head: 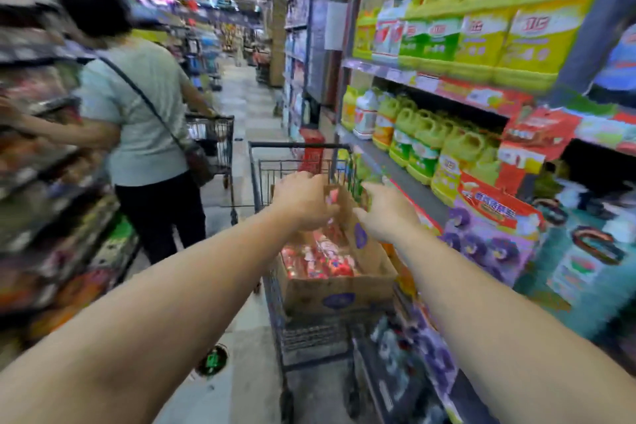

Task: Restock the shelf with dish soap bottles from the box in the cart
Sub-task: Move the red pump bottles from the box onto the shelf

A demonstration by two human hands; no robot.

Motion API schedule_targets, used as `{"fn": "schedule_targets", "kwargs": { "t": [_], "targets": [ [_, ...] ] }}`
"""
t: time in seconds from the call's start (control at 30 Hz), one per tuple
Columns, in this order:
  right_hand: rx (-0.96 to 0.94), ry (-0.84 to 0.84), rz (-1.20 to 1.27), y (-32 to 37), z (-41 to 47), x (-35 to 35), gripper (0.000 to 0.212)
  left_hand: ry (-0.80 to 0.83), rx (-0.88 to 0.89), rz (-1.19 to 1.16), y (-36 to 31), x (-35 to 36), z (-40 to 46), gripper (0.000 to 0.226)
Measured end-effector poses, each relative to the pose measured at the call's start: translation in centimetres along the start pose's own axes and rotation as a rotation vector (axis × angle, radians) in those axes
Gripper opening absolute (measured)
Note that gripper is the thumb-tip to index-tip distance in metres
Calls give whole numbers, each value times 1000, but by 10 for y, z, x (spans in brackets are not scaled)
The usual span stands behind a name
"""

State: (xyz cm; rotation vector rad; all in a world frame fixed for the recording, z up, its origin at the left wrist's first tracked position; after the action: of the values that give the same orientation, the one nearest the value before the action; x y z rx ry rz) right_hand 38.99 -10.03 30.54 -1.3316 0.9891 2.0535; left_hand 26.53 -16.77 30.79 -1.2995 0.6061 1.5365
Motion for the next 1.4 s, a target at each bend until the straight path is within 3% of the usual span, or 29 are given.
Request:
{"fn": "schedule_targets", "kwargs": {
  "t": [0.2, 0.3, 0.43, 0.73, 1.07, 1.4],
  "targets": [
    [31, 67, 17, 3, 66, 62, 53, 16, -91, -68, 75, 39, 45, 54],
    [50, 109, 33, -9, 103, 94, 51, 67, -147, -79, 101, 73, 72, 65],
    [48, 146, 56, -31, 161, 140, 61, 115, -220, -101, 129, 121, 120, 71],
    [112, 298, 101, -92, 286, 242, 54, 267, -381, -203, 171, 244, 224, 75],
    [372, 463, 195, -154, 348, 378, 69, 492, -403, -268, 208, 394, 293, 79],
    [744, 338, 340, -201, 405, 487, 83, 725, -277, -308, 233, 519, 357, 73]
  ]
}}
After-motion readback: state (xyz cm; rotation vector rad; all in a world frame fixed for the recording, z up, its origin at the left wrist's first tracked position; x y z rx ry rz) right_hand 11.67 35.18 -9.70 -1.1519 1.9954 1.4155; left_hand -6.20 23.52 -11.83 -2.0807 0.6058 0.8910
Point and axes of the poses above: each hand's wrist, its own z-axis towards the middle knuckle, its own x-axis out of the palm, y = z × x, the point moved 10 cm from there along z, towards the middle knuckle, and after that the axes turned 4 degrees about -y, right-handed, at the moved point
